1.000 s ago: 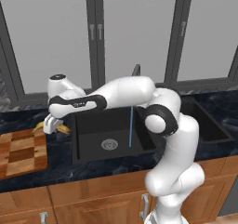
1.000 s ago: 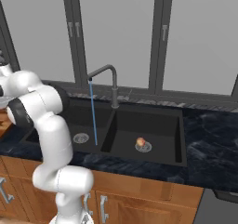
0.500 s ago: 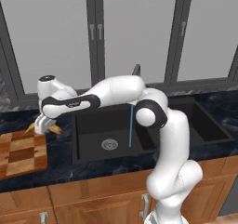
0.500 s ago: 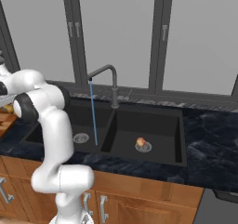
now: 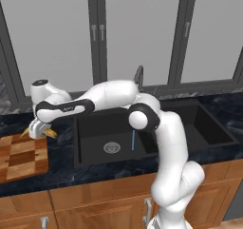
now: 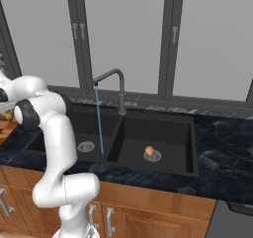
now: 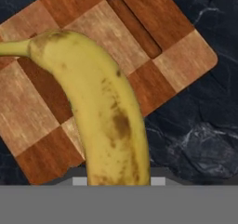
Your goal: Pick the banana, peach from the sink and place them on the cutting board to airdry. Then turn off the sink faucet.
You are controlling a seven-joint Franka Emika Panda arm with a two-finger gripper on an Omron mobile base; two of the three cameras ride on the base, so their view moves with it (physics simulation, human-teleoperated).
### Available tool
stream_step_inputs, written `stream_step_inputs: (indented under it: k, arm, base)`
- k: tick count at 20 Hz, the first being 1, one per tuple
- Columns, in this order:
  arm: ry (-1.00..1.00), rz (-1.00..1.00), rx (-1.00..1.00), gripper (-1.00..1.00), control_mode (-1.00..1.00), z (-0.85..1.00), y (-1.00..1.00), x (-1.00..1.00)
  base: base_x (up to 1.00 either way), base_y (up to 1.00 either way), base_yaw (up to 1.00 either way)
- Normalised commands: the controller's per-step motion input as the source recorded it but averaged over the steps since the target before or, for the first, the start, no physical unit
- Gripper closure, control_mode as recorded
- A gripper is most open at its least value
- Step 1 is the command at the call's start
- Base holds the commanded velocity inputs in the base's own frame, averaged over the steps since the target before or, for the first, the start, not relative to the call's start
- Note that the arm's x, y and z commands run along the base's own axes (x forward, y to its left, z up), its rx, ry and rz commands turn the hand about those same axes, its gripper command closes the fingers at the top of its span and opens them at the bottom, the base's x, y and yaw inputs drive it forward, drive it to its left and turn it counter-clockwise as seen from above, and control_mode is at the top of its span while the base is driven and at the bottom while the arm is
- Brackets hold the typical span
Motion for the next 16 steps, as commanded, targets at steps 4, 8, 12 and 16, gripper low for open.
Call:
stream_step_inputs:
  k: [4, 8, 12, 16]
  arm:
    - [0.0, 0.0, 0.0, 1.0, -1.0, -0.12, 0.16, 0.17]
    - [0.0, 0.0, -0.01, 1.0, -1.0, -0.16, 0.18, 0.14]
    - [0.0, 0.0, 0.0, 1.0, -1.0, -0.19, 0.19, 0.12]
    - [0.0, 0.0, 0.0, 1.0, -1.0, -0.2, 0.19, 0.12]
  base:
    - [0.0, 0.0, 0.0]
    - [0.0, 0.0, 0.0]
    - [0.0, 0.0, 0.0]
    - [0.0, 0.0, 0.0]
